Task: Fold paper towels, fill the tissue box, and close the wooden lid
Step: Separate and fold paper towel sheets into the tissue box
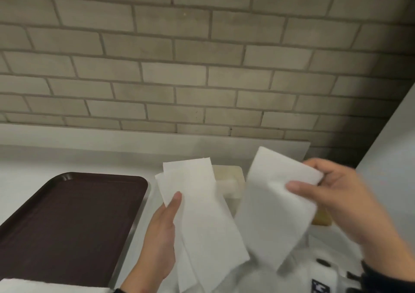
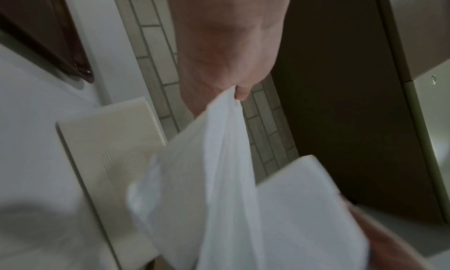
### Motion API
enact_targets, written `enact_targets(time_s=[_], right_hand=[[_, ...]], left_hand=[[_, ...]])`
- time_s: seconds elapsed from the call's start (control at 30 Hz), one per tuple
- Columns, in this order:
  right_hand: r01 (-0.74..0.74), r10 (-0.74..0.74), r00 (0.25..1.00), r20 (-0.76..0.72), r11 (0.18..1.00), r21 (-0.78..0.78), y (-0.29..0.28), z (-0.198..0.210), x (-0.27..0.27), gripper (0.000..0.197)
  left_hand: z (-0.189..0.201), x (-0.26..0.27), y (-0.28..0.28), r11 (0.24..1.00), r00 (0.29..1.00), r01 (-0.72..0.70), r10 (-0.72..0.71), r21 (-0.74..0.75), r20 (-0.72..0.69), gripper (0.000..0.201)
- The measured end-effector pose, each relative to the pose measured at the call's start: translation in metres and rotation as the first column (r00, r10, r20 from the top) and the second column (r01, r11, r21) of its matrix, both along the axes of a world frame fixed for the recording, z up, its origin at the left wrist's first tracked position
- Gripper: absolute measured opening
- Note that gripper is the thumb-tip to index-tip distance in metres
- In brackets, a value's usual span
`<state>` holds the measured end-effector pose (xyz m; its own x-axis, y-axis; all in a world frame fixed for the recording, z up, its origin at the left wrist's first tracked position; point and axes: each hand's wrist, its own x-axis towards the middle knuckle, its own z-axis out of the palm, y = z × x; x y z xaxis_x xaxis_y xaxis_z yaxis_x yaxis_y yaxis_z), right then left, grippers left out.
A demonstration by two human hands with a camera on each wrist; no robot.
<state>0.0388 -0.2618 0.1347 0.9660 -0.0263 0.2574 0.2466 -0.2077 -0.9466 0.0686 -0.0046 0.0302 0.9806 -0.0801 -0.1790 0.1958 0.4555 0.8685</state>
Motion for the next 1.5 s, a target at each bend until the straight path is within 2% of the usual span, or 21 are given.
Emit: enact_targets(time_s=[0.17,0.23,0.27,0.37,0.4,0.47,0.53,0.6,0.63,0.73,0.8,0.87,0.93,1.0,1.07,1.1,1.17,1.2,1.3,1.43,1.5], right_hand=[[-0.287,0.264,0.949,0.170,0.950,0.124,-0.007,0.050,-0.024,0.049],[-0.376,0.362,0.925,0.117,0.916,0.139,0.003,0.053,-0.014,0.042],[-0.370,0.367,0.929,0.047,0.922,0.112,0.009,0.048,-0.006,0.037],[-0.175,0.156,0.980,-0.120,0.971,-0.162,0.029,0.015,0.022,0.036],[-0.127,0.096,0.987,-0.132,0.960,-0.250,0.033,0.002,0.031,0.036],[-0.069,0.018,0.989,-0.145,0.932,-0.356,0.037,-0.021,0.043,0.035],[-0.042,-0.026,0.986,-0.162,0.916,-0.398,0.037,-0.035,0.051,0.037],[-0.021,-0.055,0.985,-0.163,0.902,-0.431,0.039,-0.040,0.054,0.038],[-0.023,-0.052,0.986,-0.161,0.899,-0.436,0.041,-0.042,0.054,0.038],[0.014,-0.061,0.991,-0.120,0.932,-0.363,0.048,-0.054,0.049,0.045],[0.155,-0.175,0.979,-0.104,0.972,-0.176,0.050,-0.067,0.040,0.051],[0.246,-0.235,0.948,-0.215,0.969,0.024,0.049,-0.081,0.031,0.056],[0.277,-0.210,0.912,-0.354,0.949,0.152,0.049,-0.099,0.025,0.068],[0.276,-0.157,0.886,-0.436,0.934,0.226,0.053,-0.109,0.022,0.078],[0.282,-0.150,0.885,-0.441,0.926,0.251,0.051,-0.116,0.022,0.085],[0.272,-0.150,0.894,-0.422,0.930,0.246,0.049,-0.116,0.022,0.073],[0.274,-0.184,0.906,-0.380,0.941,0.197,0.044,-0.111,0.022,0.023],[0.272,-0.198,0.912,-0.359,0.948,0.168,0.041,-0.110,0.022,0.012],[0.291,-0.238,0.927,-0.290,0.944,0.154,0.034,-0.112,0.020,0.021],[0.287,-0.258,0.957,-0.132,0.913,0.291,0.027,-0.100,0.019,0.021],[0.262,-0.254,0.965,-0.067,0.913,0.314,0.024,-0.095,0.021,0.022]], left_hand=[[0.000,0.000,-0.008,0.989,0.994,0.059,-0.070,0.137,0.080,0.029],[0.002,-0.003,-0.018,0.984,0.988,0.104,-0.119,0.148,0.098,0.030],[0.002,-0.004,-0.023,0.982,0.984,0.118,-0.136,0.148,0.117,0.031],[0.011,-0.007,-0.040,0.960,0.949,0.227,-0.256,0.165,0.184,0.040],[0.013,-0.008,-0.043,0.953,0.940,0.250,-0.281,0.172,0.192,0.041],[0.012,-0.007,-0.046,0.955,0.945,0.239,-0.270,0.176,0.183,0.031],[0.010,-0.006,-0.045,0.971,0.966,0.233,-0.236,0.047,0.100,0.026],[0.009,-0.006,-0.044,0.965,0.972,0.235,-0.236,-0.115,0.004,0.038],[0.006,-0.005,-0.045,0.961,0.969,0.247,-0.248,-0.126,0.013,0.042],[-0.001,-0.001,-0.048,0.976,0.969,0.214,-0.216,0.031,0.118,0.037],[-0.003,0.003,-0.052,0.975,0.963,0.179,-0.201,0.133,0.181,0.039],[-0.006,0.007,-0.057,0.967,0.951,0.159,-0.204,0.201,0.231,0.039],[-0.009,0.011,-0.064,0.956,0.943,0.147,-0.213,0.254,0.255,0.042],[-0.014,0.014,-0.075,0.944,0.938,0.150,-0.230,0.292,0.260,0.049],[-0.018,0.016,-0.085,0.930,0.935,0.136,-0.234,0.342,0.266,0.062],[-0.020,0.018,-0.090,0.922,0.935,0.131,-0.237,0.366,0.262,0.070],[-0.025,0.023,-0.095,0.908,0.943,0.105,-0.220,0.406,0.249,0.077],[-0.026,0.024,-0.097,0.902,0.947,0.083,-0.204,0.423,0.249,0.076],[-0.023,0.024,-0.101,0.895,0.945,0.009,-0.154,0.446,0.289,0.070],[-0.014,0.019,-0.105,0.912,0.932,-0.110,-0.044,0.396,0.360,0.072],[-0.015,0.017,-0.107,0.915,0.930,-0.142,-0.007,0.378,0.367,0.066]])
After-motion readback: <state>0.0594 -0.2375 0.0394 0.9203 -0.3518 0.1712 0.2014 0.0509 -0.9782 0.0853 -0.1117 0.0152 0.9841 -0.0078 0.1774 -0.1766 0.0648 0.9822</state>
